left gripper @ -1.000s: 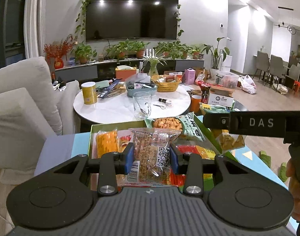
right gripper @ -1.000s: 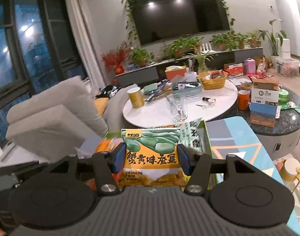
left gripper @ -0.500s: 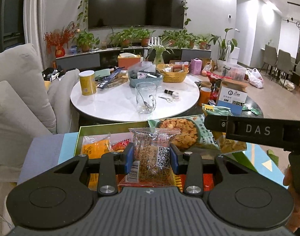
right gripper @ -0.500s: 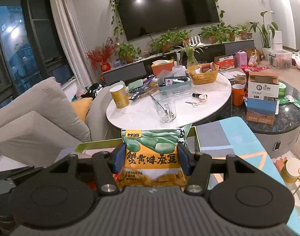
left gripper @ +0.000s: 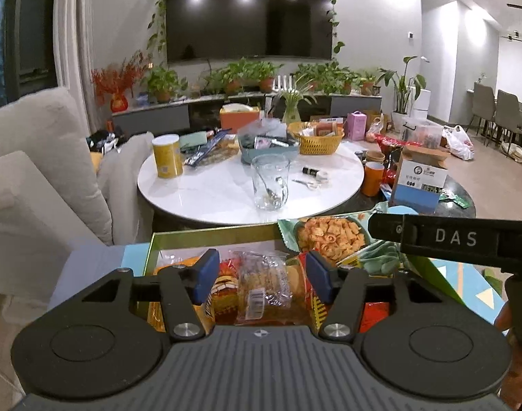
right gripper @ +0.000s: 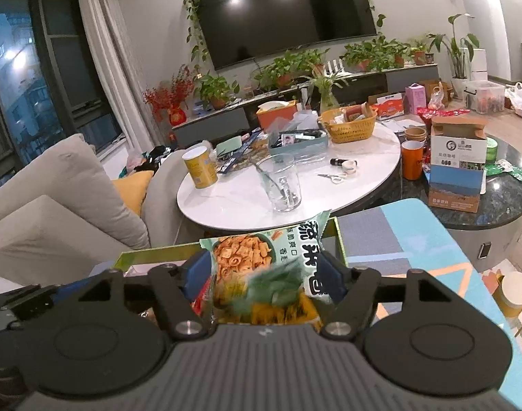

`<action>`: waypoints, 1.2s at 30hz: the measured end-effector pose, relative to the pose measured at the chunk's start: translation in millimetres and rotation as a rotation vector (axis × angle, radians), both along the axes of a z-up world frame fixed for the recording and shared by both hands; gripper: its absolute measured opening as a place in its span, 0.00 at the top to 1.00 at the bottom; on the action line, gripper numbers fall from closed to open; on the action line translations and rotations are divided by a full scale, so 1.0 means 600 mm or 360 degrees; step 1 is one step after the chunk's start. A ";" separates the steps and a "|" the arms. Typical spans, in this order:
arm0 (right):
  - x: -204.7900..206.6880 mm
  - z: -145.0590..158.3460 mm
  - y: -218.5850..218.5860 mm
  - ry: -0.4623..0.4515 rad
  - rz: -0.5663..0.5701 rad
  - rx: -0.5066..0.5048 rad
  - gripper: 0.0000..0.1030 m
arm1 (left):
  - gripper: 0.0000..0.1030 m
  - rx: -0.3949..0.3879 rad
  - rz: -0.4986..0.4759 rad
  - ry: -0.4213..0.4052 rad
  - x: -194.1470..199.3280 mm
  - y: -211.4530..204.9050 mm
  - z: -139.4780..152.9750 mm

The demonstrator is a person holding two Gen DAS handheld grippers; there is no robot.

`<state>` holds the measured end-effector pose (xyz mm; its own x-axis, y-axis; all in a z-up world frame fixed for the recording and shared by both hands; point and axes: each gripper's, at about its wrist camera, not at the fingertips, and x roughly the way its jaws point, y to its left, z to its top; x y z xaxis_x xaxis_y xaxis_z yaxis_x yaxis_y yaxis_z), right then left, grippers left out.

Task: Organize snacks
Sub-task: 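Move both tools back to the last snacks on the mat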

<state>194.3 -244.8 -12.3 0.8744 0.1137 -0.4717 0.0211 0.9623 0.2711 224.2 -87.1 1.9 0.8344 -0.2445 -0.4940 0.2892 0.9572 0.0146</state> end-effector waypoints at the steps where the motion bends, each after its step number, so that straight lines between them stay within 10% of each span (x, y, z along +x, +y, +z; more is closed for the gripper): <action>1: -0.004 0.001 -0.001 0.0000 0.0000 -0.0002 0.52 | 0.47 0.0002 -0.0007 -0.0006 -0.004 0.001 0.003; 36: -0.220 -0.032 0.007 0.0205 0.0206 -0.0293 0.51 | 0.44 0.0101 -0.0125 0.0201 -0.278 0.043 -0.051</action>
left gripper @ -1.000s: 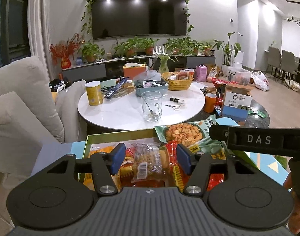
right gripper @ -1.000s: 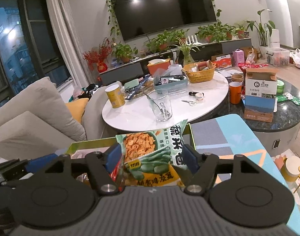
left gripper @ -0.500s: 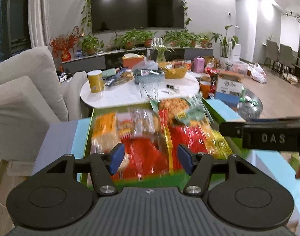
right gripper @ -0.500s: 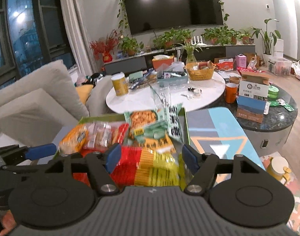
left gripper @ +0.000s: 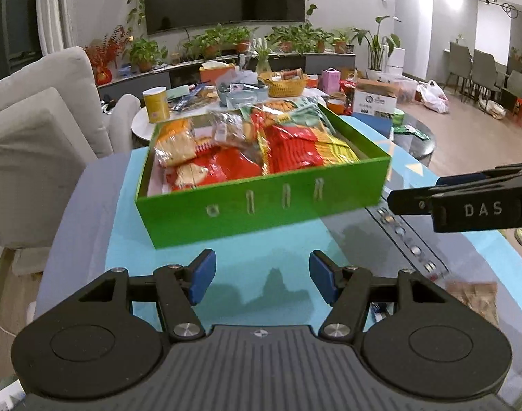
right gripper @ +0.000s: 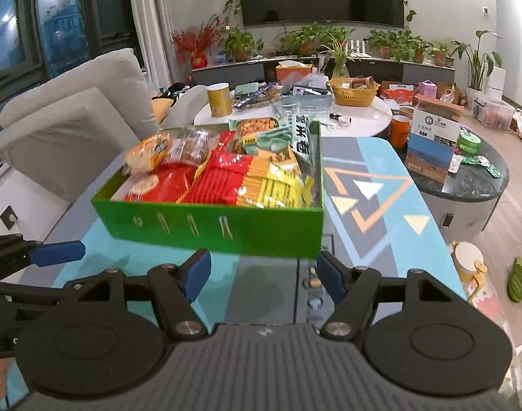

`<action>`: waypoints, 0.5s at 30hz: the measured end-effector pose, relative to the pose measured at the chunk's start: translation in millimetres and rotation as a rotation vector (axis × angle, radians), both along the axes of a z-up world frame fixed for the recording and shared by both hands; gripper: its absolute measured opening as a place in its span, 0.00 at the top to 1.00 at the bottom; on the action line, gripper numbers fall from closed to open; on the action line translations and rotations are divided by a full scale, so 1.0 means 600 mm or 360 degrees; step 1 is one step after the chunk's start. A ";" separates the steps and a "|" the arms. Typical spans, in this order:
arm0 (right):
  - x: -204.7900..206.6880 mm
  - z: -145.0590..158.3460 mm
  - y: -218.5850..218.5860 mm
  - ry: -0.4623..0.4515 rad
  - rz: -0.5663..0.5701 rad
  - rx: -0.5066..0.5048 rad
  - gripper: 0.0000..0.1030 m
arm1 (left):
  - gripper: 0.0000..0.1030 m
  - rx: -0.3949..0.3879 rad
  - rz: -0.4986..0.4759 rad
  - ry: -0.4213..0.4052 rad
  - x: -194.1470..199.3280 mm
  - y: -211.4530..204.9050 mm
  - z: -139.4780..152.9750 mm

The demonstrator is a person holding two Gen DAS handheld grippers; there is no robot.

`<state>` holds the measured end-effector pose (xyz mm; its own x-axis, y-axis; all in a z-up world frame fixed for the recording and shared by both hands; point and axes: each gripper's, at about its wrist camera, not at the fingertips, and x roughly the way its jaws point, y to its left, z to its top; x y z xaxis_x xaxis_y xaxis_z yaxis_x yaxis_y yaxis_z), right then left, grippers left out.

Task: Organize snacks
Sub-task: 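Move both tools back to the last snacks on the mat, then grasp the red-and-white bag with the left tool while the right tool grasps the brown bag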

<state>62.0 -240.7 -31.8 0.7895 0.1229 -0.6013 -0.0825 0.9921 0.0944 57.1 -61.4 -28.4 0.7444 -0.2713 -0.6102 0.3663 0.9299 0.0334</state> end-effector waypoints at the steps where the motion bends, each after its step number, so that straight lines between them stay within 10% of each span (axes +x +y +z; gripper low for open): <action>1: -0.008 -0.002 -0.002 0.0000 -0.0006 -0.0004 0.51 | 0.44 -0.0006 -0.0009 0.0005 -0.007 -0.001 -0.002; 15: -0.104 -0.050 -0.033 0.0131 -0.0164 0.0003 0.51 | 0.43 0.0053 -0.0164 0.0064 -0.061 -0.044 -0.035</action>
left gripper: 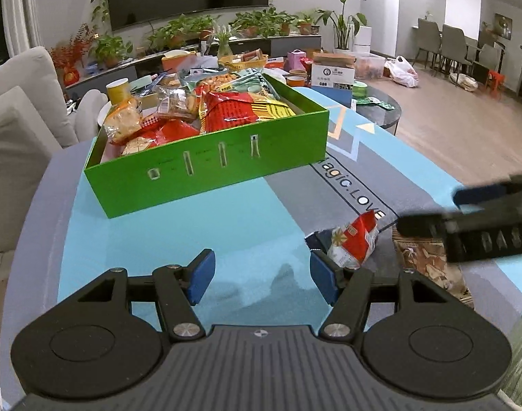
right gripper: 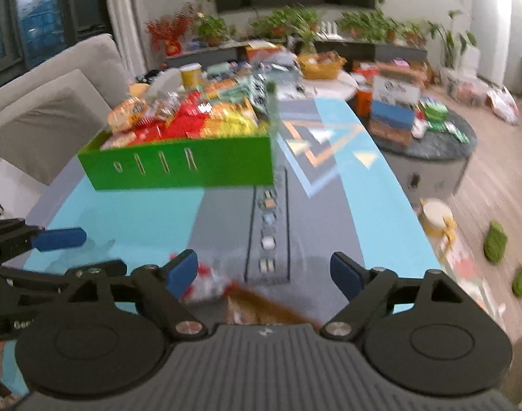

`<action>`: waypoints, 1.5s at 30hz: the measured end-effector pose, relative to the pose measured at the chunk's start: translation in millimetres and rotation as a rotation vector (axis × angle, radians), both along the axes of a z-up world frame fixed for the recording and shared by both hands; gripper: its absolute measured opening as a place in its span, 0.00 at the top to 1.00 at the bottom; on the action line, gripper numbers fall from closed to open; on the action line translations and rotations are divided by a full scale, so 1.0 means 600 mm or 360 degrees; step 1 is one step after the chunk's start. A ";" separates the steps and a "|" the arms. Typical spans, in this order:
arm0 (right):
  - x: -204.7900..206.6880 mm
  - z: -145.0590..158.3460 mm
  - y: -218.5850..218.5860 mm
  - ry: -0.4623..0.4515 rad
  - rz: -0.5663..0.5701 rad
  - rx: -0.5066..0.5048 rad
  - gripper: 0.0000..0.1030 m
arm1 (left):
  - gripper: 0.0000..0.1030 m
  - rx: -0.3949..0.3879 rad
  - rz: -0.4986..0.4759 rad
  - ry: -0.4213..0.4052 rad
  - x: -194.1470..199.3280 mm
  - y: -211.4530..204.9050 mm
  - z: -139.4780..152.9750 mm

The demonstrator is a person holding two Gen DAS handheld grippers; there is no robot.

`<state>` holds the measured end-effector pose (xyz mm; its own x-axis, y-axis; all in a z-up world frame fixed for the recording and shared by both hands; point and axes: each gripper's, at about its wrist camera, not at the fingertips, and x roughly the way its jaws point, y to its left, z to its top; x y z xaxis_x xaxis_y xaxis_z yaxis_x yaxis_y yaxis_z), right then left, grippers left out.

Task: Organize snacks
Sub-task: 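Grasp the red-and-white bag with the left tool while the right tool grasps the brown bag, then lift the red-and-white bag over the box with the left tool while the right tool carries the brown bag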

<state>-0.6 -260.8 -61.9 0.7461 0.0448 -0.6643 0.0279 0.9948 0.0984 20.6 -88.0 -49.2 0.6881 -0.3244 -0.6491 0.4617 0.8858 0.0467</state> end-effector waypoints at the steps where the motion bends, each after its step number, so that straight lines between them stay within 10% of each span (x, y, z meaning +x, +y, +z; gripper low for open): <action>1: -0.009 -0.006 0.001 0.0015 -0.0007 0.0009 0.51 | 0.43 0.0000 0.0013 -0.0003 -0.001 0.001 -0.002; 21: -0.030 -0.052 -0.007 -0.0005 -0.0125 0.0023 0.51 | 0.37 -0.0050 -0.0048 0.0011 -0.018 -0.008 -0.005; 35: -0.003 -0.011 -0.053 -0.0137 -0.0190 0.0093 0.51 | 0.37 0.0132 -0.0208 0.0017 0.008 -0.110 -0.049; 45: 0.024 -0.019 -0.068 -0.0118 -0.0200 0.0144 0.51 | 0.47 -0.0007 -0.0187 0.0093 0.046 -0.112 -0.055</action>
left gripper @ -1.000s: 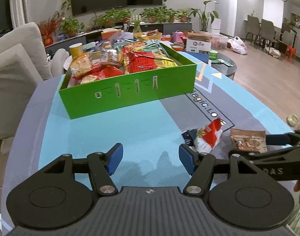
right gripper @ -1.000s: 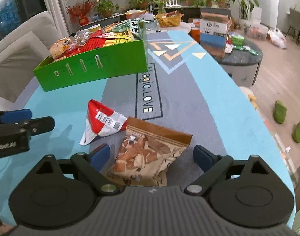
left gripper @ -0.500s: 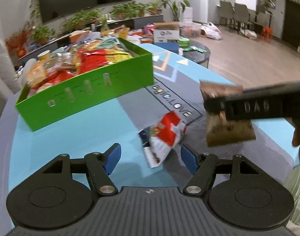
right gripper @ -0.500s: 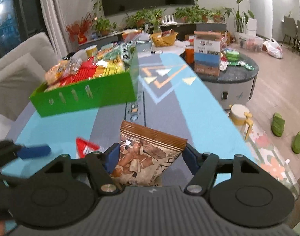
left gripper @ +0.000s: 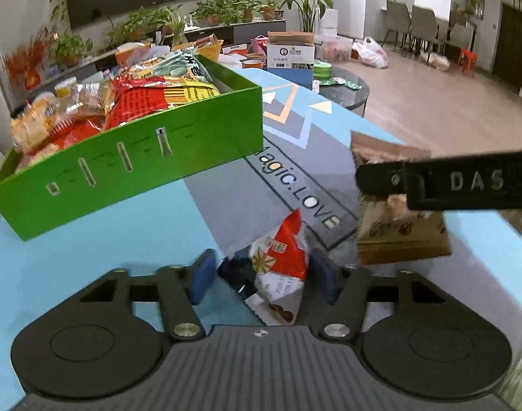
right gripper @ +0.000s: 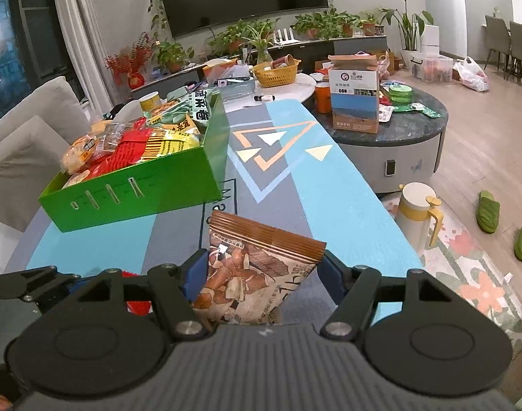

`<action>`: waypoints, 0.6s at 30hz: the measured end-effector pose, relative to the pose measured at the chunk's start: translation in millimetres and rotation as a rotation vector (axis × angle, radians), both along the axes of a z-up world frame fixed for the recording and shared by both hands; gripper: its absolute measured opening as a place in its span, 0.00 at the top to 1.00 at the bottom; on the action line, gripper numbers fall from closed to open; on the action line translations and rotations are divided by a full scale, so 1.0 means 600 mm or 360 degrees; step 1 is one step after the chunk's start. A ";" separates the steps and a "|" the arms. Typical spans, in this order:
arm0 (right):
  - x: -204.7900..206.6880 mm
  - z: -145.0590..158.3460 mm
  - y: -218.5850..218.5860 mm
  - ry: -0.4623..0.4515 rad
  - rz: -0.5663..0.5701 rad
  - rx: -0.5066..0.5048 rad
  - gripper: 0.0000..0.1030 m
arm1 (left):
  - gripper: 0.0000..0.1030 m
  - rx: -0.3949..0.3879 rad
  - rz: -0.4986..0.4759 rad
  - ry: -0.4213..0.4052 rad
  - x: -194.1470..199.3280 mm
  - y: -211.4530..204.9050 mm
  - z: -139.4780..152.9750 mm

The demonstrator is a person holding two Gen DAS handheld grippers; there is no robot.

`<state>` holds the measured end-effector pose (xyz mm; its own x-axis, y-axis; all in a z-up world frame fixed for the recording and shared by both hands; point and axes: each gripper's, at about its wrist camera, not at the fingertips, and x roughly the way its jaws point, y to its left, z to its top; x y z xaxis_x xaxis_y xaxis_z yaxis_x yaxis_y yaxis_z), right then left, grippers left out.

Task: Organize snacks
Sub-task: 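Lift the red-and-white bag over the box with the left tool while the right tool carries the brown bag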

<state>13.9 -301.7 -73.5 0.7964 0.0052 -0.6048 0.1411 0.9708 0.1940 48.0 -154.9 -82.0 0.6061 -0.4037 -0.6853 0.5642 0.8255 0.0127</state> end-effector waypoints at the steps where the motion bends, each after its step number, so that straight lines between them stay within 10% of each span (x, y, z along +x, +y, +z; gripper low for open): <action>1: 0.002 0.000 0.001 0.0001 0.0005 0.0000 0.51 | 0.48 -0.0006 0.0004 0.0001 0.002 -0.001 0.000; 18: 0.025 0.012 0.043 -0.0017 0.0104 0.0013 0.51 | 0.51 -0.0112 0.0244 -0.0094 -0.004 0.100 0.044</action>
<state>28.9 -276.1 -66.3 0.8004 0.0623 -0.5962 0.0754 0.9762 0.2032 45.8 -94.8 -55.8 0.7028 -0.3492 -0.6198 0.4315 0.9019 -0.0189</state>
